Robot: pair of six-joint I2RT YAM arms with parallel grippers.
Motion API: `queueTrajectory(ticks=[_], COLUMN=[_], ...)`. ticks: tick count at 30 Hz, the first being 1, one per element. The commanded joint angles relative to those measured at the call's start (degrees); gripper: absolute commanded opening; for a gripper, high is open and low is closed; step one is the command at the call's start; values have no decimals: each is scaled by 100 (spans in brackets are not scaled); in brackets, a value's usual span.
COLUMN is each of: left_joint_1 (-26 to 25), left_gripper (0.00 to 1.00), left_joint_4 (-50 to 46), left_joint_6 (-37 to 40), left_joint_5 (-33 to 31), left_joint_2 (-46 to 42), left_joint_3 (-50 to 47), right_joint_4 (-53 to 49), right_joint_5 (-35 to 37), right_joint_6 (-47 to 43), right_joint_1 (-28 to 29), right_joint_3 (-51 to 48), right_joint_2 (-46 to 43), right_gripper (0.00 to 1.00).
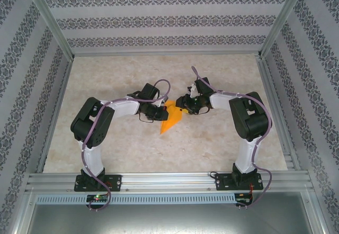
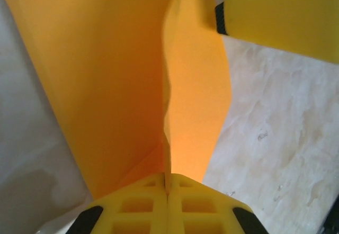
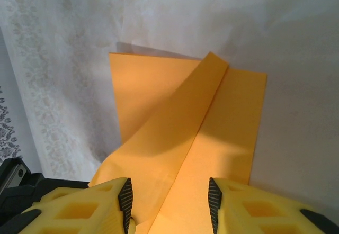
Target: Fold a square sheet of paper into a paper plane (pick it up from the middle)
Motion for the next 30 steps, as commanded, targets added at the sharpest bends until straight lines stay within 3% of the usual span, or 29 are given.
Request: queueTrajectory(ticks=[1, 6, 20, 26, 30], left_joint_1=[154, 231, 361, 429, 467], left_gripper=[0, 0, 0, 0, 0], left_joint_4=[294, 453, 1305, 2110, 2264], left_joint_6=[-180, -310, -1028, -1601, -1752], left_joint_5=[375, 783, 1533, 1805, 1867], left_joint_2=[-26, -266, -700, -777, -774], left_joint_3=[36, 87, 130, -53, -97], right_joint_4=[218, 751, 3213, 4459, 5433], right_joint_5=[-237, -496, -1054, -1237, -1348], right_joint_6=[82, 369, 2233, 3099, 3715], right_joint_1=[-113, -257, -287, -260, -218], right_joint_3=[-217, -694, -1204, -1335, -1422], right_joint_2=[-393, -731, -866, -665, -482], right_gripper=[46, 48, 55, 54, 46])
